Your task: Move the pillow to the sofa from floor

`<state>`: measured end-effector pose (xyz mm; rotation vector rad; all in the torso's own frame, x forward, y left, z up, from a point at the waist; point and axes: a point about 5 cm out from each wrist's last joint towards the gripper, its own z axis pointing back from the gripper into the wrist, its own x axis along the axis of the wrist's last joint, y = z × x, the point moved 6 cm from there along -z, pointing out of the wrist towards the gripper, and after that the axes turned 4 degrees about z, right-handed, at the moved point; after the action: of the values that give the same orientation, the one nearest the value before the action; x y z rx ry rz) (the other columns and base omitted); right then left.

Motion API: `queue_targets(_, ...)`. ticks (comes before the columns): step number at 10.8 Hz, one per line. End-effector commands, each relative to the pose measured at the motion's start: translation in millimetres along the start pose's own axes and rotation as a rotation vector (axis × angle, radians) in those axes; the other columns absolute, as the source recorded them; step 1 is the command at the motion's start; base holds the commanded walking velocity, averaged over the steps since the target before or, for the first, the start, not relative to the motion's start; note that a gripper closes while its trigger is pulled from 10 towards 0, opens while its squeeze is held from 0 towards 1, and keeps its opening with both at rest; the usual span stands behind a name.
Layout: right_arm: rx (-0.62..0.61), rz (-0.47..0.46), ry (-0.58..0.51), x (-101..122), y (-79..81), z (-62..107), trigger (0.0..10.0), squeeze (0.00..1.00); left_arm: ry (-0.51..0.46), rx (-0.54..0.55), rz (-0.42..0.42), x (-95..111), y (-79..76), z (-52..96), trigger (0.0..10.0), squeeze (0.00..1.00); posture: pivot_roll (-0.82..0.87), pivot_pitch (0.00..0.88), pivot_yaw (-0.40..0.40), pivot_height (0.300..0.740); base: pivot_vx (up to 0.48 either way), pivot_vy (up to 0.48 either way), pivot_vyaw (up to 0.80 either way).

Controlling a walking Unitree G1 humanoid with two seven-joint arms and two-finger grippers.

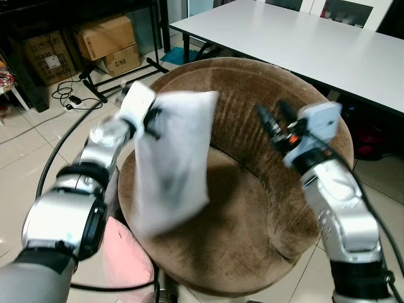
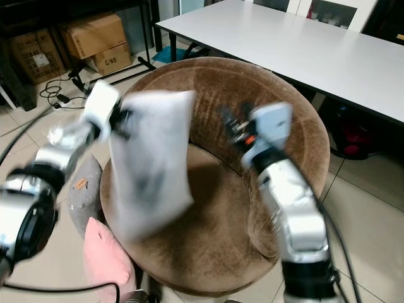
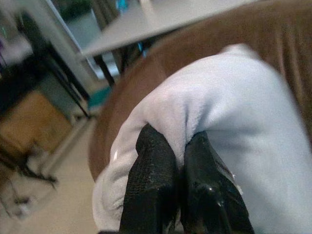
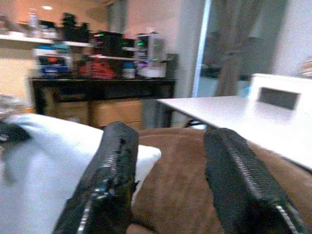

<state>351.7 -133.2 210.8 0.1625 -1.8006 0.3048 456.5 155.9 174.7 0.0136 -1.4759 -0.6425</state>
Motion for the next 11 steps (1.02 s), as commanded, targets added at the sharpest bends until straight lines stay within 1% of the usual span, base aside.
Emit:
queue_targets(1,-0.077,0.021,-0.022,6,-16.7,-1.1,10.0,1.0,-0.099,0.006,-0.109,34,3.3,-5.4,0.0,0.0,-0.09,0.0,0.032,0.74,0.0,0.0,0.0)
queue_targets(2,-0.156,0.029,-0.033,10,-33.3,-2.4,10.0,1.0,-0.136,-0.029,-0.219,51,-3.2,-8.7,0.0,0.0,-0.09,0.0,0.034,0.74,0.0,0.0,0.0)
queue_targets(3,-0.165,0.03,-0.04,12,-36.6,-2.1,10.0,1.0,-0.17,-0.078,-0.279,60,-14.5,-10.9,0.0,0.0,-0.09,0.0,0.034,0.74,0.0,0.0,0.0)
queue_targets(4,-0.144,0.058,-0.039,13,-35.2,-1.9,10.0,1.0,-0.21,-0.135,-0.344,64,-30.5,-11.3,0.0,0.0,-0.09,0.0,0.034,0.74,0.0,0.0,0.0)
queue_targets(6,-0.042,0.115,-0.018,13,-24.8,-2.4,10.0,1.0,-0.26,-0.19,-0.38,61,-45.9,-7.5,0.0,0.0,-0.09,0.0,0.041,0.74,0.0,0.0,0.0)
queue_targets(7,0.087,0.187,0.051,3,-12.8,0.2,10.0,1.0,-0.267,-0.254,-0.39,47,-58.0,-0.8,0.0,0.0,-0.09,0.0,0.041,0.74,0.0,0.0,0.0)
queue_targets(8,0.217,0.249,0.121,-10,0.6,6.0,10.0,1.0,-0.259,-0.327,-0.362,25,-71.7,9.1,0.0,0.0,-0.08,0.0,0.028,0.74,0.0,0.0,0.0)
queue_targets(9,0.325,0.322,0.164,-23,15.1,11.2,10.0,1.0,-0.239,-0.402,-0.332,3,-87.2,19.4,0.0,0.0,-0.08,0.0,0.024,0.74,0.0,0.0,0.0)
queue_targets(10,0.41,0.361,0.184,-35,30.0,11.8,10.0,1.0,-0.202,-0.49,-0.312,-22,-108.0,30.7,0.0,0.0,-0.07,0.0,0.011,0.74,0.0,0.0,0.0)
queue_targets(11,0.528,0.409,0.2,-44,45.9,15.0,10.0,1.0,-0.184,-0.527,-0.292,-34,-120.3,36.4,0.0,0.0,-0.06,0.0,0.0,0.74,0.0,0.0,0.0)
